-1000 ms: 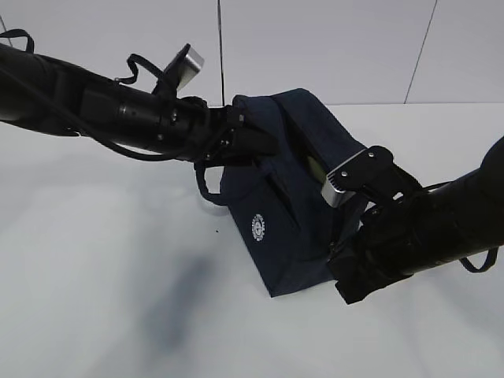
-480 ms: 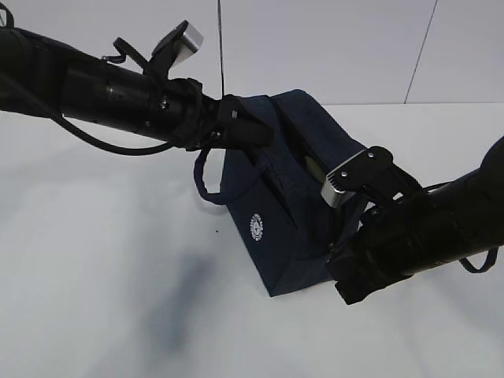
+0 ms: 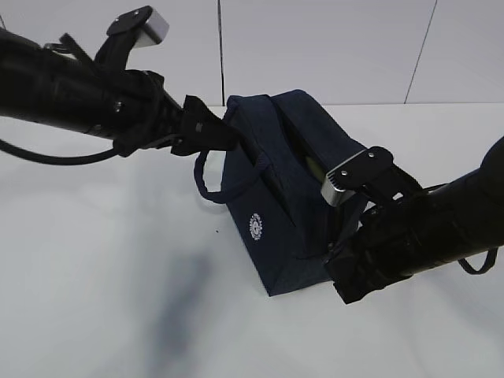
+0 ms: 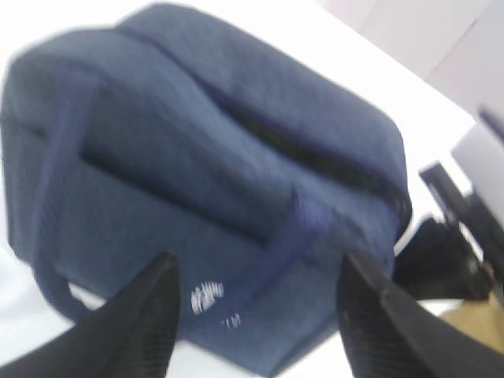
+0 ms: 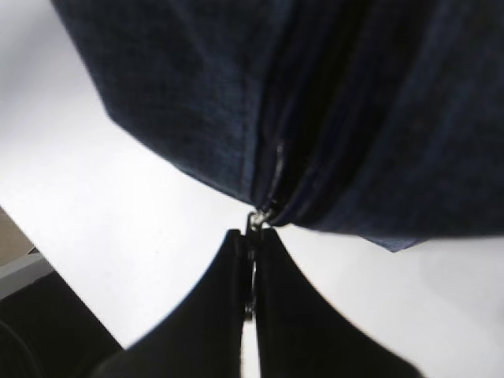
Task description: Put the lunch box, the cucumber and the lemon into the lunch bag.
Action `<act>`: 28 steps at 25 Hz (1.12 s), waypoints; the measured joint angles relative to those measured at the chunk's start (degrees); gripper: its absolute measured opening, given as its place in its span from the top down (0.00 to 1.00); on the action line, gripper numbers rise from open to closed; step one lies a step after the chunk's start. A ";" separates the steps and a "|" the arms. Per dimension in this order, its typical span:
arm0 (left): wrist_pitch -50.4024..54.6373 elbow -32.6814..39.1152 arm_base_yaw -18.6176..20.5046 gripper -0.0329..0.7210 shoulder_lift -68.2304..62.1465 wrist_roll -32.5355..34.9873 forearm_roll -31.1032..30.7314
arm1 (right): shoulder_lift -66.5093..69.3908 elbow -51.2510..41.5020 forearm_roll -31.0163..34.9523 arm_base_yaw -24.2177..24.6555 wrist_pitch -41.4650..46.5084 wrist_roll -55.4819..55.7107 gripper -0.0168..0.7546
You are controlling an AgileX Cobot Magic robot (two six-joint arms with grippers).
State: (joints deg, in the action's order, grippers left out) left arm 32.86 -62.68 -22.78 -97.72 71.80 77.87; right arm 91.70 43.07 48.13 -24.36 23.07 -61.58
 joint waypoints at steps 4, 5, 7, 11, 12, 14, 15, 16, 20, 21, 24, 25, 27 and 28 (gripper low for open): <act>-1.88 7.30 -0.14 0.35 4.38 12.45 11.73 | 0.00 0.00 0.66 0.00 0.04 0.05 0.96; -2.15 9.53 -0.43 0.35 5.25 17.22 16.70 | 0.00 0.00 0.63 0.00 0.04 0.05 0.96; -2.26 13.07 -0.98 0.35 6.27 23.74 21.55 | 0.00 0.00 0.68 0.00 0.13 0.05 0.96; -2.52 17.21 -2.17 0.36 6.48 28.83 23.95 | 0.00 0.00 2.67 0.00 0.40 -0.33 0.96; -2.52 17.34 -2.82 0.36 6.48 30.03 24.16 | 0.00 0.00 3.39 0.00 0.83 -0.79 0.96; -2.60 17.34 -4.12 0.38 6.26 32.64 24.55 | 0.00 0.53 4.65 0.00 1.53 -1.66 0.96; -2.60 17.34 -4.87 0.39 5.95 33.47 24.57 | 0.00 0.96 5.41 0.00 2.05 -2.23 0.96; -2.75 17.34 -5.57 0.39 5.41 34.01 24.67 | 0.00 1.25 6.05 0.00 2.40 -2.93 0.96; -3.43 17.34 -6.62 0.40 2.62 34.87 24.67 | 0.13 2.93 7.81 0.00 4.25 -5.04 0.96; -3.67 16.97 -6.62 0.40 1.97 34.97 24.67 | 0.51 3.30 8.06 0.00 5.03 -5.44 0.96; -3.92 15.29 -6.62 0.40 0.26 35.24 24.67 | 2.07 3.92 9.02 0.00 7.33 -6.94 0.96; -3.92 14.60 -6.62 0.40 -0.22 35.25 24.78 | 2.46 4.01 9.64 0.00 7.99 -7.78 0.96; -3.92 13.60 -6.62 0.40 -0.87 35.45 24.78 | 3.17 4.05 11.06 0.00 8.48 -9.33 0.96; -3.92 13.29 -6.71 0.40 -1.01 35.44 24.78 | 3.33 4.05 12.02 0.00 8.48 -10.10 0.96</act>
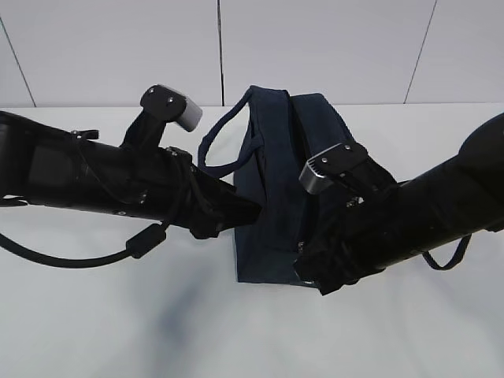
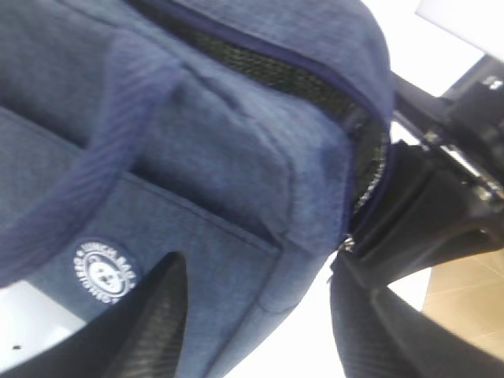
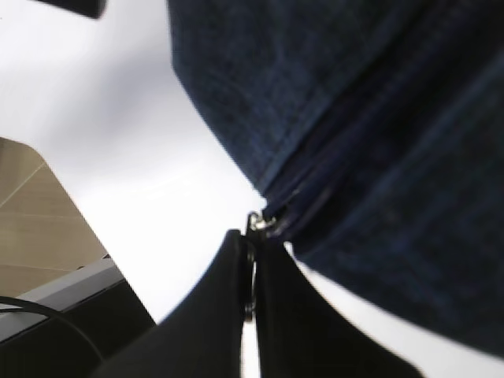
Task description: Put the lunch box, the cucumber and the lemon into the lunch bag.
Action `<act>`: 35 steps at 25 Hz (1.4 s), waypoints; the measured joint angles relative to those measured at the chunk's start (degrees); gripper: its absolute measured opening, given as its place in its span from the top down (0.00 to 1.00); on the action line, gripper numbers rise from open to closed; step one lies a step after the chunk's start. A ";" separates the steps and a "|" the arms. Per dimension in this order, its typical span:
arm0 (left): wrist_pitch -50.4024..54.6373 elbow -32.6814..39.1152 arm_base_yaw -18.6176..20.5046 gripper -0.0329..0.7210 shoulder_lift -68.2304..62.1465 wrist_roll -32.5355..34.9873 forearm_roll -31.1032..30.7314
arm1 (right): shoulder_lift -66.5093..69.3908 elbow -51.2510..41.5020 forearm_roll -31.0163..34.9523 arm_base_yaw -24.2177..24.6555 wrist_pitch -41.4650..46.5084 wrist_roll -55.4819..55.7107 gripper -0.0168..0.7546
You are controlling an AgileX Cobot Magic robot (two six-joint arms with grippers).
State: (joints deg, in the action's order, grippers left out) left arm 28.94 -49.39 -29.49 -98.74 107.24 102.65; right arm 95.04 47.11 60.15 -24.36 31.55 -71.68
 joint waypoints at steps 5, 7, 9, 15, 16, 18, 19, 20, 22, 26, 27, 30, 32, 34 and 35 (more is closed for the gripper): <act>1.76 -0.12 -0.22 0.40 -0.11 0.46 0.00 | 0.12 0.00 2.45 0.00 0.14 -2.33 0.96; 2.02 -0.12 -0.22 0.40 -0.11 0.74 0.00 | 0.12 0.00 2.68 0.00 0.14 -2.68 0.96; 2.71 -0.12 -0.22 0.40 -0.11 0.84 0.00 | 0.12 0.00 2.89 0.00 0.14 -2.80 0.96; 3.74 -0.12 -0.22 0.40 -0.77 0.84 0.00 | 0.12 0.00 3.01 0.00 0.14 -3.06 0.96; 4.25 -0.23 -0.22 0.40 -1.24 0.84 0.00 | 0.12 0.00 3.01 0.00 0.14 -3.16 0.96; 5.75 -0.87 -0.22 0.40 -2.53 0.84 0.00 | 0.12 0.00 3.11 0.00 0.14 -3.28 0.96; 5.89 -1.44 -0.34 0.40 -3.09 0.84 0.00 | 0.12 0.00 3.11 0.00 0.14 -3.41 0.96; 5.99 -1.96 -0.56 0.40 -3.67 0.84 0.00 | 0.12 0.00 3.11 0.00 0.28 -3.54 0.96; 5.73 -2.97 -0.78 0.40 -4.43 0.84 0.00 | 0.12 0.00 3.11 0.00 0.55 -3.80 0.96; 5.73 -3.67 -0.78 0.40 -4.52 0.84 0.00 | 0.12 0.00 3.11 0.00 0.65 -3.80 0.96; 5.73 -3.67 -0.78 0.40 -4.52 0.84 0.00 | 0.12 0.00 3.11 0.00 0.65 -3.80 0.96; 5.73 -3.67 -0.78 0.42 -4.52 0.84 0.00 | 0.12 0.00 3.11 0.00 0.65 -3.94 0.96; 6.11 -3.67 -0.78 0.47 -4.52 0.84 0.00 | 0.12 0.00 3.11 0.00 0.66 -4.05 0.96; 6.68 -3.67 -0.78 0.57 -4.52 0.84 0.00 | 0.12 0.00 3.11 0.00 0.66 -4.05 0.96; 6.92 -3.67 -0.78 0.64 -4.52 0.84 0.00 | 0.12 0.00 3.11 0.00 0.66 -4.05 0.96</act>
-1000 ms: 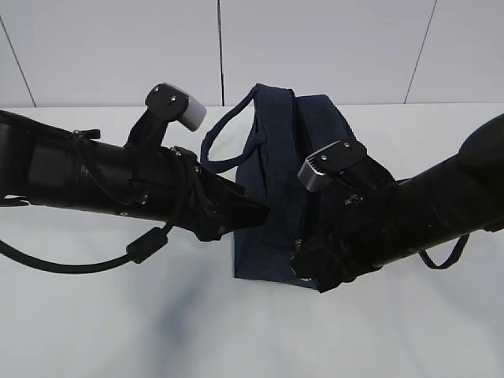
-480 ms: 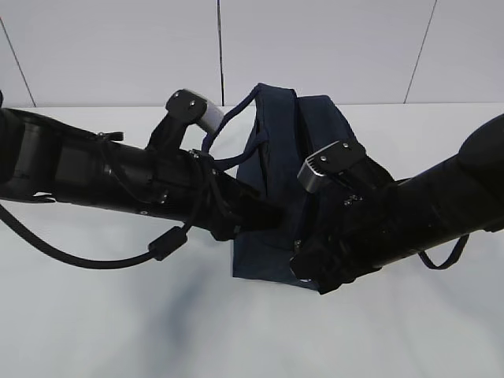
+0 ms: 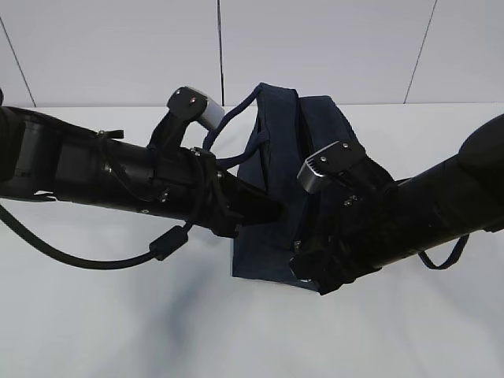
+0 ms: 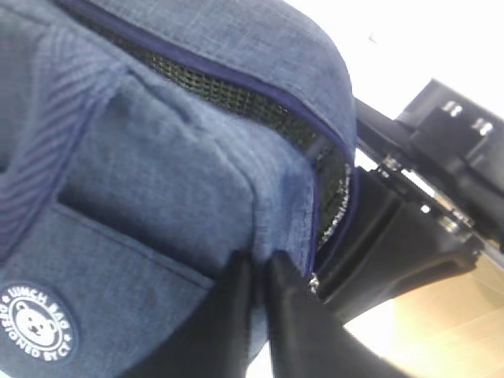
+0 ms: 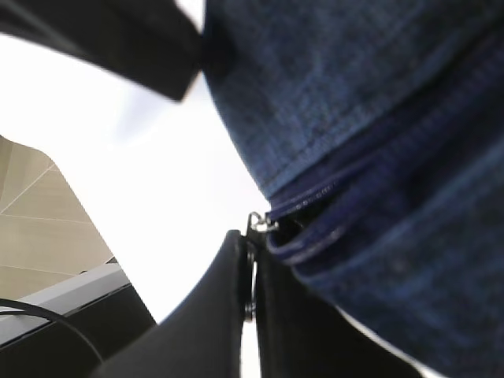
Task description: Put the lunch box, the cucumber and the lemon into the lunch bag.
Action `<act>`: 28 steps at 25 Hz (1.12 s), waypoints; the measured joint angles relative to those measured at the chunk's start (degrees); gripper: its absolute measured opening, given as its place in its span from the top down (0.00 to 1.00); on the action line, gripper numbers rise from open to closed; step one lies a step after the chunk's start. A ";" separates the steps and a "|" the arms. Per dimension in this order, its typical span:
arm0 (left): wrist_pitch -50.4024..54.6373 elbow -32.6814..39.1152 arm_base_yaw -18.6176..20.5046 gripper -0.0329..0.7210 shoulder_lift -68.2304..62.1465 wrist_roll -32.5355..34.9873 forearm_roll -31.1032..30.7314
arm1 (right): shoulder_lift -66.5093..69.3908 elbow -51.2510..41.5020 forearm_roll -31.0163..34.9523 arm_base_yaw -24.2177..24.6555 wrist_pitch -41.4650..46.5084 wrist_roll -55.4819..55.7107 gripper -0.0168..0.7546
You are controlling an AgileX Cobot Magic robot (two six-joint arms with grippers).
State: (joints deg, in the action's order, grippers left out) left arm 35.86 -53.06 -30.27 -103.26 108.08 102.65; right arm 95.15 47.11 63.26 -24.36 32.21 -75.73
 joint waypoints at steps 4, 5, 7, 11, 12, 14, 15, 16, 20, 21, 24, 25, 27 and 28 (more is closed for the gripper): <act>0.13 0.00 0.00 0.84 0.00 0.00 0.00 | 0.00 0.00 -0.45 0.00 0.00 -0.12 0.96; 0.13 0.00 -0.05 0.89 0.00 0.00 0.00 | 0.00 0.00 -0.89 0.00 0.00 -0.12 0.96; 0.13 0.00 -0.05 0.96 0.00 0.00 0.00 | 0.00 0.00 -1.26 0.00 -0.11 -0.12 0.96; 0.13 0.00 -0.05 0.97 0.00 0.00 0.00 | 0.00 0.00 -1.35 0.00 -0.76 0.24 0.96; 0.13 0.00 -0.05 0.97 0.00 0.00 0.00 | 0.00 0.00 -1.35 0.00 -0.84 0.52 0.96; 0.13 0.00 -0.05 0.97 0.00 0.00 0.00 | 0.00 0.00 -1.49 0.00 -0.88 0.77 0.96; 0.13 0.00 -0.05 0.97 0.00 0.00 0.00 | 0.00 0.00 -1.49 0.00 -0.88 1.01 0.96; 0.13 0.00 -0.05 0.97 0.00 0.00 0.00 | 0.00 0.00 -1.63 0.00 -0.88 1.29 0.96; 0.13 0.00 -0.05 0.97 0.00 0.00 0.00 | 0.00 0.00 -2.03 0.00 -0.88 3.13 0.96; 0.13 0.00 -0.05 0.97 0.00 0.00 0.00 | 0.00 0.00 -2.47 0.00 -0.88 3.75 0.96; 0.13 0.00 -0.05 0.97 0.00 0.00 0.00 | 0.00 0.00 -2.97 0.00 -0.88 5.39 0.96; 0.13 0.00 -0.05 0.97 0.00 0.00 0.00 | 0.00 0.00 -3.02 0.00 -0.88 5.86 0.96; 0.13 0.00 -0.05 0.97 0.00 0.00 0.00 | 0.00 0.00 -3.11 0.00 -0.88 6.44 0.96; 0.13 0.00 -0.05 0.97 0.00 0.00 0.00 | -0.10 0.00 -3.11 0.00 -0.88 6.72 0.96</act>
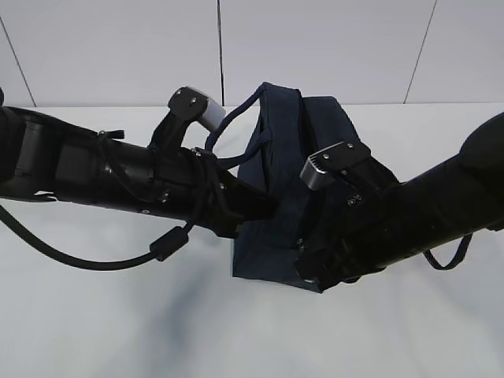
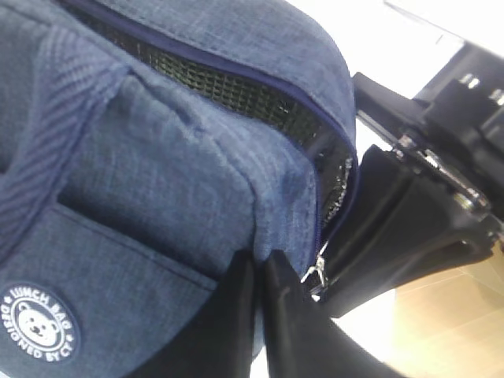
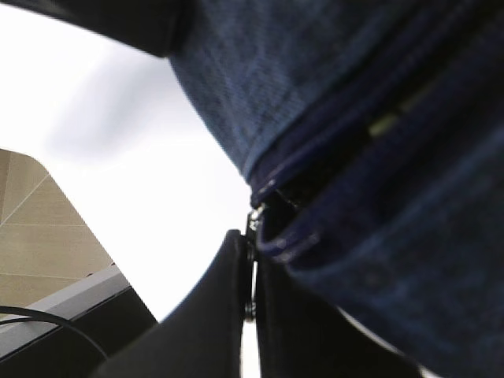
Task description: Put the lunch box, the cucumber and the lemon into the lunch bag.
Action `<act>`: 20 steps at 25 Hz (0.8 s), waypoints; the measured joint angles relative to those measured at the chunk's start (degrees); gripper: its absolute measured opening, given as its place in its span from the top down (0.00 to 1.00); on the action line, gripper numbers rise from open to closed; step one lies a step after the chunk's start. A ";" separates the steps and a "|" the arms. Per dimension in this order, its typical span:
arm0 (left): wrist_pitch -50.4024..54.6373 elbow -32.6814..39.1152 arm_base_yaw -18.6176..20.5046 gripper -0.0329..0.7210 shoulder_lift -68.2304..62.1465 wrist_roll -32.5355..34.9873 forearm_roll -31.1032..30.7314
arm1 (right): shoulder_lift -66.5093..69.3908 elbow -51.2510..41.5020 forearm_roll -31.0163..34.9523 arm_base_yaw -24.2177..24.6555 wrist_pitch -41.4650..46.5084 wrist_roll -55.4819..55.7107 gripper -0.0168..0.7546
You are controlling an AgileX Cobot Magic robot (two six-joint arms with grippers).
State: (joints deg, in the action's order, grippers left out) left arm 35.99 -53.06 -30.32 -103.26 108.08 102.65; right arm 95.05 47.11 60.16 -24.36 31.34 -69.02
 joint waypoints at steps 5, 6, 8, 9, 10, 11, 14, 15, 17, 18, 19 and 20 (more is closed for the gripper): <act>0.00 -0.09 0.00 0.97 0.00 0.00 0.00 | -1.99 0.00 -0.97 0.00 0.00 0.48 0.96; 0.00 -0.23 0.00 0.97 0.00 0.00 0.00 | -2.10 0.00 -1.06 0.00 0.00 0.65 0.96; 0.00 -0.23 0.00 0.97 0.00 0.00 0.00 | -2.13 0.00 -1.69 0.00 0.00 1.70 0.96; 0.00 -0.23 0.00 0.97 0.00 0.00 0.00 | -2.13 0.00 -2.25 0.00 0.00 2.24 0.96; 0.00 -0.23 0.00 0.97 0.00 0.00 0.00 | -2.13 0.00 -2.81 0.00 0.00 2.64 0.96; 0.00 -0.23 0.00 0.97 0.00 0.00 0.00 | -2.23 0.00 -3.02 0.00 0.00 3.17 0.96; -0.10 -0.23 0.00 0.97 0.00 0.00 0.00 | -2.23 0.00 -3.35 0.00 0.00 3.70 0.96; -0.10 -0.23 0.00 0.97 0.00 0.00 0.00 | -2.23 0.00 -3.35 0.00 0.00 3.79 0.96; -0.10 -0.23 0.00 0.97 0.00 0.00 0.00 | -2.48 0.00 -3.46 0.00 0.00 3.83 0.96; -0.10 -0.23 0.00 0.97 0.00 0.00 0.00 | -2.87 0.00 -3.50 0.00 0.00 3.83 0.96; -0.10 -0.23 0.00 0.97 0.00 0.00 0.00 | -3.33 0.00 -3.76 0.00 0.00 3.92 0.96; -0.10 -0.23 0.00 0.97 0.00 0.00 0.00 | -3.82 0.00 -4.02 0.00 0.00 3.92 0.96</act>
State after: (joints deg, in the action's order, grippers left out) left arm 35.88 -53.29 -30.32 -103.26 108.08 102.65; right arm 91.23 47.11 56.14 -24.36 31.34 -65.09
